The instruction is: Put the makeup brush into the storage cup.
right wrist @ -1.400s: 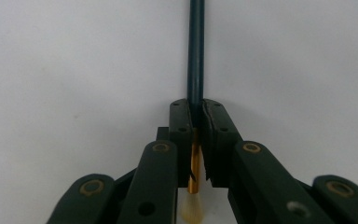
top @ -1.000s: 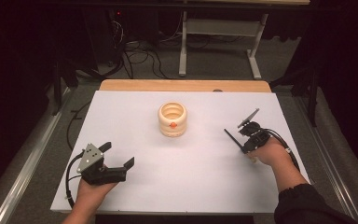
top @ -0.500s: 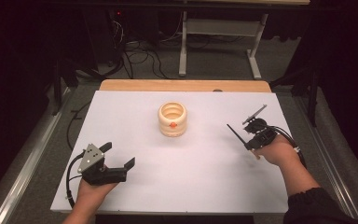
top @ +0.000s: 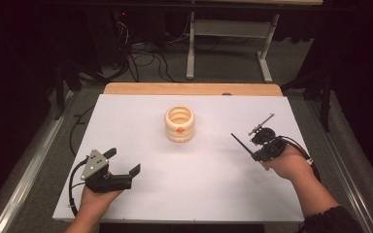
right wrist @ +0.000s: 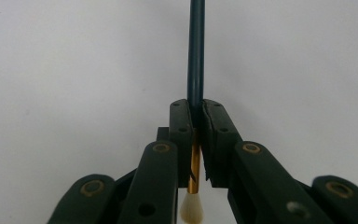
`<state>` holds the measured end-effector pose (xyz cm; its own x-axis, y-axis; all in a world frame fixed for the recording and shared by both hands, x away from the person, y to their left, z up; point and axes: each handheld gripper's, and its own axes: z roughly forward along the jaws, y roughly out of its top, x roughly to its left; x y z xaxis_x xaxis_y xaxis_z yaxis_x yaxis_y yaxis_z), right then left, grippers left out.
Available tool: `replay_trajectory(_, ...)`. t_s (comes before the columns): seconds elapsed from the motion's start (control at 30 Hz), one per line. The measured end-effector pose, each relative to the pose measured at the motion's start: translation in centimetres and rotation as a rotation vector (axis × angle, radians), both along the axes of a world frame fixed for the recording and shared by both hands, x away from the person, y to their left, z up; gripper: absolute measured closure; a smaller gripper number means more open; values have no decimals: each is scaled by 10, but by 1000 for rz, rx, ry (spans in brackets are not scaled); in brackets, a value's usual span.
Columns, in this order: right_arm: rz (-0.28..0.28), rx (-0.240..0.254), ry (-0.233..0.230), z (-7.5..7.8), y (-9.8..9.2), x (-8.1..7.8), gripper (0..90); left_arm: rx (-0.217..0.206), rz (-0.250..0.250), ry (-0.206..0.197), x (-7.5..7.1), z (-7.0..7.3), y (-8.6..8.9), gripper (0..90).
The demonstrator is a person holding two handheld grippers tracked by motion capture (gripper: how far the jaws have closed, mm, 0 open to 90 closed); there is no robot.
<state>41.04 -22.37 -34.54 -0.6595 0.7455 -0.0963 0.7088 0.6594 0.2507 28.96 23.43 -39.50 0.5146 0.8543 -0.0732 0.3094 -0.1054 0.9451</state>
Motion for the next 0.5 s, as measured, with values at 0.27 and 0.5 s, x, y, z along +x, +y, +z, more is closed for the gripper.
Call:
replay_trajectory(0.27, 33, 0, 0, -1, 10, -14, 858, 5, -1, -4, 0, 1, -1, 5)
replay_trajectory(0.5, 97, 2, -3, -4, 21, -22, 857, 7, -3, -4, 0, 0, -1, 5)
